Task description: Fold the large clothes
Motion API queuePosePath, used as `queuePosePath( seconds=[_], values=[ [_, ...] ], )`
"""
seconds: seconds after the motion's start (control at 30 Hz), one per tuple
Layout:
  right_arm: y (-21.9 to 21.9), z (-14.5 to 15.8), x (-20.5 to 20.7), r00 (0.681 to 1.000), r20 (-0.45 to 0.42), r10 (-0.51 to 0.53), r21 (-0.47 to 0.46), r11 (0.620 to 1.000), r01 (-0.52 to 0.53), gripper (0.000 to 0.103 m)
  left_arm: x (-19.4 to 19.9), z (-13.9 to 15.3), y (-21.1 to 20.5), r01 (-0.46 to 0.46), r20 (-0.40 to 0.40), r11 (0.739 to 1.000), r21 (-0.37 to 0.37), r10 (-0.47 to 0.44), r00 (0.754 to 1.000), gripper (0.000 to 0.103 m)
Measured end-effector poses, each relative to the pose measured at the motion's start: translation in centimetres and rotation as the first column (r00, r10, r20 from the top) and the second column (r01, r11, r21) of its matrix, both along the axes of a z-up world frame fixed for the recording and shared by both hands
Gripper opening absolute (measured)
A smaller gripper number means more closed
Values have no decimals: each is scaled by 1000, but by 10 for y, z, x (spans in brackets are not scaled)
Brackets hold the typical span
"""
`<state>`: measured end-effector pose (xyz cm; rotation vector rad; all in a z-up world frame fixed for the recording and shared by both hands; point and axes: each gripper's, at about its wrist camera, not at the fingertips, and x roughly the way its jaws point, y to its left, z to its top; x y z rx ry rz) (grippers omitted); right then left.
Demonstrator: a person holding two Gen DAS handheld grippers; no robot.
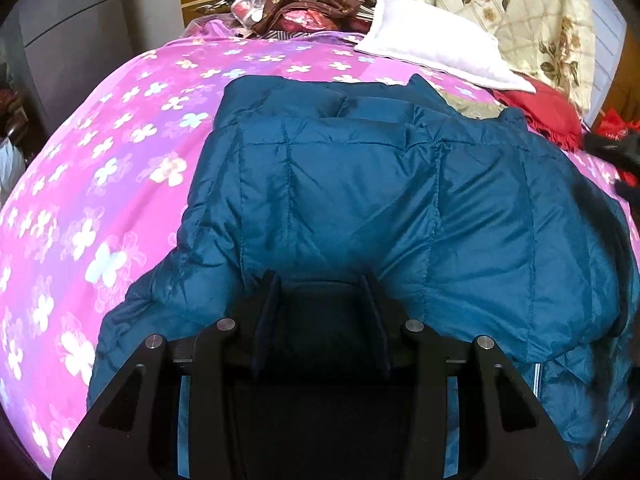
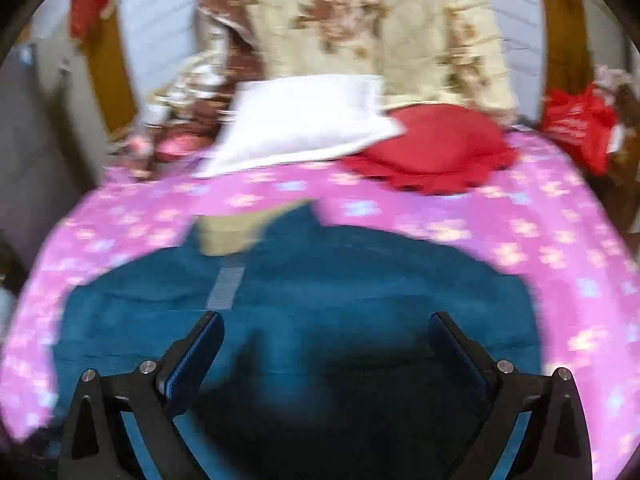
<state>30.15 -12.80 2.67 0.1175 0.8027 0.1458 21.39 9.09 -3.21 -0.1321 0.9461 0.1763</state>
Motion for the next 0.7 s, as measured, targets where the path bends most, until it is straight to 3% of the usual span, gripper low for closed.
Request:
queuePosePath(
  seconds=[0.07, 0.1, 0.17, 0.3, 0.4, 0.5, 0.63, 0.7],
  values=[
    [33, -29, 4, 993, -89, 73, -51, 996, -78, 103, -1, 1, 1, -2, 6, 1000, -4, 2, 1000, 42],
    [50, -47, 6, 990, -116, 76, -154, 984, -94, 103, -2, 1, 2, -2, 7, 1000, -10, 3, 1000, 42],
    [60, -53, -2, 997, -31, 75, -227, 971, -80, 103, 0, 1, 4, -1, -2, 1000, -24, 1, 1000, 42],
    [43, -36, -6, 994, -66, 83, -153, 984, -93, 103, 0, 2, 7, 1, -9, 999, -49, -2, 1000, 42],
    [19, -10, -37, 996, 39, 77, -140, 988, -71, 103, 0, 2, 9, -3, -8, 998, -69, 2, 1000, 42],
    [-18, -2, -71, 996, 77, 33, -106, 994, -24, 103, 0, 2, 8, -2, -1, 997, -71, 2, 1000, 45],
    [-70, -16, -96, 996, 76, -42, -29, 999, 45, 103, 1, 2, 2, 5, 1, 999, -39, -5, 1000, 49],
    [-92, -51, -87, 997, -39, -65, -19, 998, 65, 103, 1, 1, 1, 8, 5, 1000, -30, -8, 1000, 50]
  ],
)
